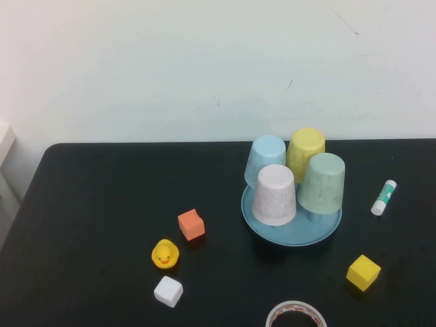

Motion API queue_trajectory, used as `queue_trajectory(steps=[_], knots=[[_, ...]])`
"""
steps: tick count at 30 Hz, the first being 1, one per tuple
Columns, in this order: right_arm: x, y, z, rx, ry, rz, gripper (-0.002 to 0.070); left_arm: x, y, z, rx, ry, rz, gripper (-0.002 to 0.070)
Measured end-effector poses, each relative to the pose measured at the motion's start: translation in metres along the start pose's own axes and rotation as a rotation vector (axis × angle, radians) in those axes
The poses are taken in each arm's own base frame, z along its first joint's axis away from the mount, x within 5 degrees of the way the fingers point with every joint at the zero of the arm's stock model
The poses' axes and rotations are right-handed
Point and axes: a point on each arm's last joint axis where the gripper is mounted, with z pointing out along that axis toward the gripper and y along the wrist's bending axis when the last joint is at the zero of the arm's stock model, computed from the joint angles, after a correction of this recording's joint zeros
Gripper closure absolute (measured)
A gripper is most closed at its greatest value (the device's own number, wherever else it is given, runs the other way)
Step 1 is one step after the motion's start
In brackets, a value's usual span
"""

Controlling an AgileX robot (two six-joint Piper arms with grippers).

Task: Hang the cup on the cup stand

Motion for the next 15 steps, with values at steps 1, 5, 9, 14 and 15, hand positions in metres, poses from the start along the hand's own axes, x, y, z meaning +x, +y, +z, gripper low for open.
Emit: queue_trajectory(steps=[1, 5, 9, 14, 15], knots=[[0.0, 0.0, 0.0, 0.0, 0.0, 0.0, 0.0678, 0.0, 0.0, 0.0, 0.0, 0.0, 0.001, 0.0676], [0.0, 0.0, 0.0, 0.0, 0.0, 0.0, 0.0678, 0.0, 0.0002, 0.0, -0.002, 0.0, 0.003, 0.0676], [0.0, 0.0, 0.0, 0.0, 0.0, 0.0, 0.0678, 0.0, 0.0002, 0.0, -0.003, 0.0, 0.005, 0.0676], [0.0, 0.0, 0.0, 0.0, 0.0, 0.0, 0.0678, 0.0, 0.0003, 0.0, -0.003, 0.0, 0.007, 0.0676], [0.0, 0.0, 0.0, 0.0, 0.0, 0.001, 0.0678, 0.0, 0.0003, 0.0, -0.003, 0.0, 0.007, 0.0676]])
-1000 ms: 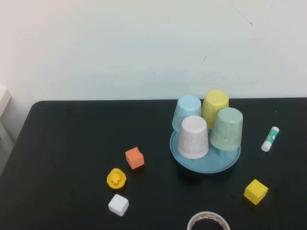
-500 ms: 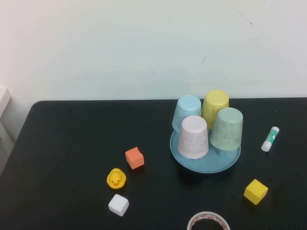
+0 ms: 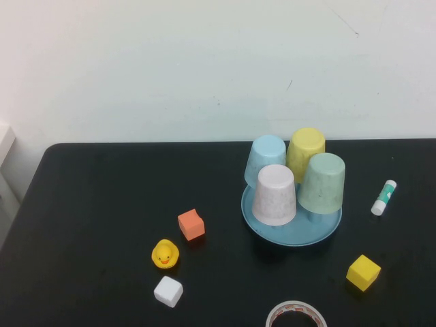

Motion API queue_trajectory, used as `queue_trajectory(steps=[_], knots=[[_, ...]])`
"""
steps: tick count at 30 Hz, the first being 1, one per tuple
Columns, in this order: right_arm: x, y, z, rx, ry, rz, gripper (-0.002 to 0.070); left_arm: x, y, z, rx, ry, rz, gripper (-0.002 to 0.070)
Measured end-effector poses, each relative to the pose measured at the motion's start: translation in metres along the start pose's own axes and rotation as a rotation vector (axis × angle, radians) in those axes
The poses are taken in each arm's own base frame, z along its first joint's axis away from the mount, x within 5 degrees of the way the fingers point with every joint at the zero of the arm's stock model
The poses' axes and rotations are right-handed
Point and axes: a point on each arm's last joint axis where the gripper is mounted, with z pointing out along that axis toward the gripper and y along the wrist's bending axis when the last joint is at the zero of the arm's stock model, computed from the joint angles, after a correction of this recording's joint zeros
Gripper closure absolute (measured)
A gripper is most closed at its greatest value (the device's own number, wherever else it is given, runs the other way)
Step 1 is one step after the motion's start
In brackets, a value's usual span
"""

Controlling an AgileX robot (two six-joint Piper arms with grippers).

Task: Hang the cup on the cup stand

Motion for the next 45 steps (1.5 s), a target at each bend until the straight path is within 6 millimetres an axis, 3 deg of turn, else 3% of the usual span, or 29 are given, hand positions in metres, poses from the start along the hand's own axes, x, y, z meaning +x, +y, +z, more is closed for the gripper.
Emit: queue_trajectory(steps=[10, 22, 32, 38, 40, 42, 45], knots=[[0.001, 0.0, -0.005, 0.027, -0.035, 0.003, 0.0678, 0.0, 0.0, 0.0, 0.0, 0.0, 0.0, 0.0676], [0.008, 0.002, -0.031, 0.308, -0.196, 0.041, 0.0678, 0.0, 0.0, 0.0, 0.0, 0.0, 0.001, 0.0676], [0.01, -0.001, -0.026, 0.36, -0.213, 0.066, 0.0678, 0.0, 0.0, 0.0, 0.0, 0.0, 0.001, 0.0676], [0.044, -0.018, 0.008, 0.465, -0.202, 0.064, 0.0678, 0.0, 0.0, 0.0, 0.0, 0.0, 0.001, 0.0676], [0.074, -0.025, 0.03, 0.502, -0.174, 0.11, 0.0678, 0.0, 0.0, 0.0, 0.0, 0.0, 0.001, 0.0676], [0.087, -0.027, 0.038, 0.518, -0.152, 0.154, 0.0678, 0.0, 0.0, 0.0, 0.0, 0.0, 0.001, 0.0676], [0.092, -0.028, 0.038, 0.534, -0.122, 0.174, 0.0678, 0.0, 0.0, 0.0, 0.0, 0.0, 0.001, 0.0676]])
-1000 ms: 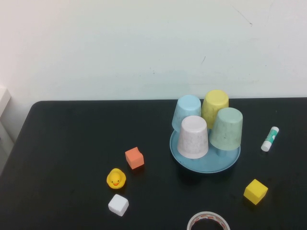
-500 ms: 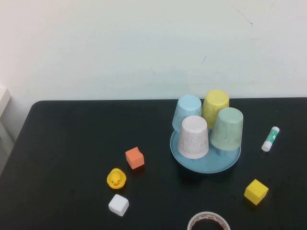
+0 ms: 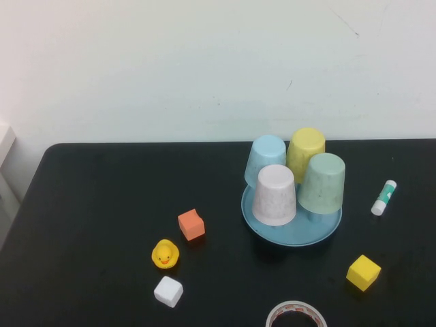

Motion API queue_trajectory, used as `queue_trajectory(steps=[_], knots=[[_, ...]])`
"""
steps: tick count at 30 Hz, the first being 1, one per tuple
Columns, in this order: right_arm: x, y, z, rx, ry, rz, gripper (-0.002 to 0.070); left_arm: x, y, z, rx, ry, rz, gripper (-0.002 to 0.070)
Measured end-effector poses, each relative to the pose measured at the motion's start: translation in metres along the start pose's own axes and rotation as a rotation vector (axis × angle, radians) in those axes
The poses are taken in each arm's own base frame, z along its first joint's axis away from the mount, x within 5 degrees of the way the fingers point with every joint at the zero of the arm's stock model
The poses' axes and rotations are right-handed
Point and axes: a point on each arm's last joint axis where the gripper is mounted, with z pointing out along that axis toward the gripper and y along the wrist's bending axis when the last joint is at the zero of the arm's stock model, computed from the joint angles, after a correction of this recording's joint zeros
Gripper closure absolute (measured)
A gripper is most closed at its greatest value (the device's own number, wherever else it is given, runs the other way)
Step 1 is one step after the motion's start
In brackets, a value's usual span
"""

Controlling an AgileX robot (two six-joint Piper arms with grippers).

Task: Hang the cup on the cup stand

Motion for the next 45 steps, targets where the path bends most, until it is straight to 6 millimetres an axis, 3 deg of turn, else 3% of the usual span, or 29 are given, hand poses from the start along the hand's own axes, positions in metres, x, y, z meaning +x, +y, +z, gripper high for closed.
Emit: queue_trajectory(steps=[45], knots=[[0.0014, -0.0023, -0.0007, 0.025, 0.029, 0.013, 0.0678, 0.0, 0.0001, 0.0, -0.001, 0.0, 0.0, 0.0676]])
